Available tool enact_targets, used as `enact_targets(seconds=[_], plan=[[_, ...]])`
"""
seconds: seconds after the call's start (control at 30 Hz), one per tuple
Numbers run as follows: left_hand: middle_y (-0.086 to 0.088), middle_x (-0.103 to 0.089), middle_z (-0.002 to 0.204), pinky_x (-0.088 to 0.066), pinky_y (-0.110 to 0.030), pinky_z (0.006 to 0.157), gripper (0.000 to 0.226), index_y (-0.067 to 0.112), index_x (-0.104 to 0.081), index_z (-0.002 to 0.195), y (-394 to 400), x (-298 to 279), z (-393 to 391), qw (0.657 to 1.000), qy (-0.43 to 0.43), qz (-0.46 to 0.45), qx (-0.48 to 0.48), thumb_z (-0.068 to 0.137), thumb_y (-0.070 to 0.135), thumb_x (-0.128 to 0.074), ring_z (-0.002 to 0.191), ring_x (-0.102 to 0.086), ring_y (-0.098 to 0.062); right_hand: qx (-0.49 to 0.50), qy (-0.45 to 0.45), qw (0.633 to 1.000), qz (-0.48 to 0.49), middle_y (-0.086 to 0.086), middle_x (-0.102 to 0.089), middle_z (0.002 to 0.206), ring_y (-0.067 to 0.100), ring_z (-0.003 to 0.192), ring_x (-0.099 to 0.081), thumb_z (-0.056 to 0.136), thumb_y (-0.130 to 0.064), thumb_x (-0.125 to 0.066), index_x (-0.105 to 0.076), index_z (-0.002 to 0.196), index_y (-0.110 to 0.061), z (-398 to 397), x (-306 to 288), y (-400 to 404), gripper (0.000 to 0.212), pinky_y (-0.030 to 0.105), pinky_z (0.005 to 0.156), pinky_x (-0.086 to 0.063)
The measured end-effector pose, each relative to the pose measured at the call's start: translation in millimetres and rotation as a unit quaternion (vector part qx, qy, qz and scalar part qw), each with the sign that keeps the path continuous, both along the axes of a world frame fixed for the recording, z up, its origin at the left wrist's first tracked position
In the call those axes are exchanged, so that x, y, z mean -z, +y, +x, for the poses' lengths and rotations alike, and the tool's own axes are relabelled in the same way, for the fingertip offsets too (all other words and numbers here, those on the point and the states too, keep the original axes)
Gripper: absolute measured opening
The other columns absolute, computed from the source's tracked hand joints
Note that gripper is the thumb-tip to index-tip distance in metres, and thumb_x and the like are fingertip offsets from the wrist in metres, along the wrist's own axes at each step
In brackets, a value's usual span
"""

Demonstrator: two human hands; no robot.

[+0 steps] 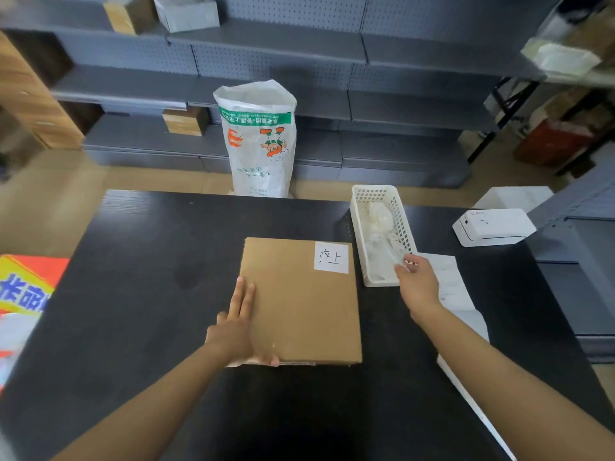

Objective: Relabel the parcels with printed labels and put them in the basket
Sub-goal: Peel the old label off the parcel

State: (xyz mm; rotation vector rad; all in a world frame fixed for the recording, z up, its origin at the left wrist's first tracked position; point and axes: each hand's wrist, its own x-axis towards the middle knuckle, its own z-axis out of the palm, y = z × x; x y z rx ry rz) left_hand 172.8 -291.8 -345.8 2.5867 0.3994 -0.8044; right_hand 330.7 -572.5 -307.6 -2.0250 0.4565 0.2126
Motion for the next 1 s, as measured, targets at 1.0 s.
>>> enact_targets(seconds=[1.0], plan=[[-0.018,0.029,0.154,-0.012,-0.048,0.119,0.153,0.001,0.028,0.144,-38.3,-31.9,32.1,0.97,0.15,0.189,0.042,0.057,0.061,-0.082,0.145,0.01,-0.039,-0.291,0.039,0.929,-0.225,0.005,-0.067,0.111,0.019,0.097,-0.058,0.097,-0.021,-0.05,-0.068,0.104,-0.013,12.7,26.6,-104.7,0.021,0.024,0.08,-0.04]])
